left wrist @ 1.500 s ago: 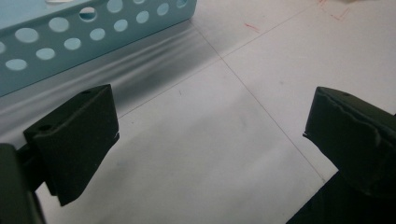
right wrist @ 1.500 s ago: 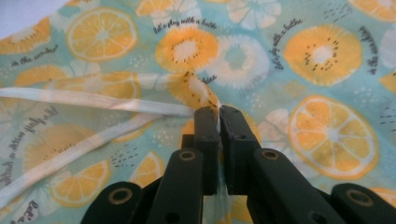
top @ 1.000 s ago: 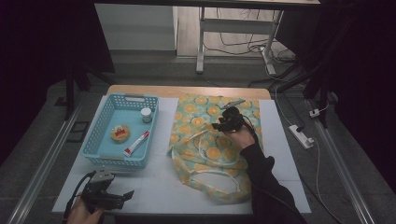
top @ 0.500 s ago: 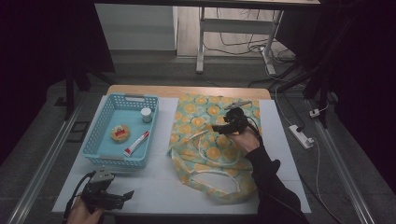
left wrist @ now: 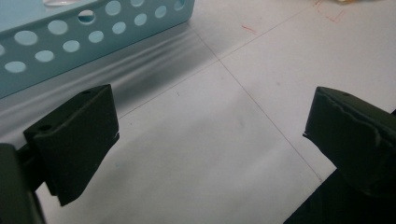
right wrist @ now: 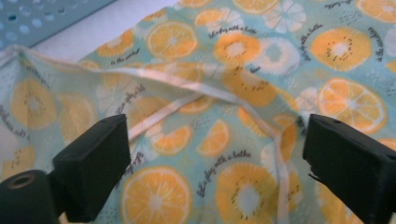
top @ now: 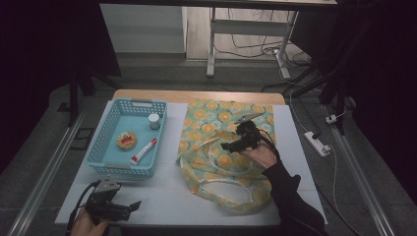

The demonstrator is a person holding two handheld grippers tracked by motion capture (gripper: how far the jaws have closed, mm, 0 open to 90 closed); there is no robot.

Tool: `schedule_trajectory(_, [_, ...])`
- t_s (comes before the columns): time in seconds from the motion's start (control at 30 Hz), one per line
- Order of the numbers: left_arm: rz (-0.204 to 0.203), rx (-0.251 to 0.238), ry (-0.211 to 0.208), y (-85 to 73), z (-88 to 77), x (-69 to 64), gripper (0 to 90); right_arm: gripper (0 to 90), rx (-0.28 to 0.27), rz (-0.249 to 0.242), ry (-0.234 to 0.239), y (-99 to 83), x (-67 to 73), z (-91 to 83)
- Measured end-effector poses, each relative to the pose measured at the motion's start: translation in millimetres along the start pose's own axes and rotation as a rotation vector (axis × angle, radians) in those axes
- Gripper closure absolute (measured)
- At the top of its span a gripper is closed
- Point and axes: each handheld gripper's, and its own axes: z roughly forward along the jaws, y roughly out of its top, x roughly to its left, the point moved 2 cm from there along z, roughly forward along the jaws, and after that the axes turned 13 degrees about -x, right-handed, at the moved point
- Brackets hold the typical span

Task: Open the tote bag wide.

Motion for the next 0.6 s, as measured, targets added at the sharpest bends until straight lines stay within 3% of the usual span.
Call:
schedule_trajectory(0.13, [-0.006, -0.002, -0.001, 0.0, -0.3, 0.6, 3.2, 0.0, 0.008, -0.012, -0.006, -6.2, 5.5, -3.2])
schedule_trajectory(0.3, [-0.009, -0.004, -0.002, 0.0, -0.3, 1.0, 3.1, 0.0, 0.004, -0.015, -0.002, -12.3, 13.8, -10.8])
schedule_trajectory(0.6, [-0.008, -0.002, -0.002, 0.0, -0.2, 0.7, 3.1, 0.0, 0.060, -0.036, 0.031, -28.8, 33.8, -13.2])
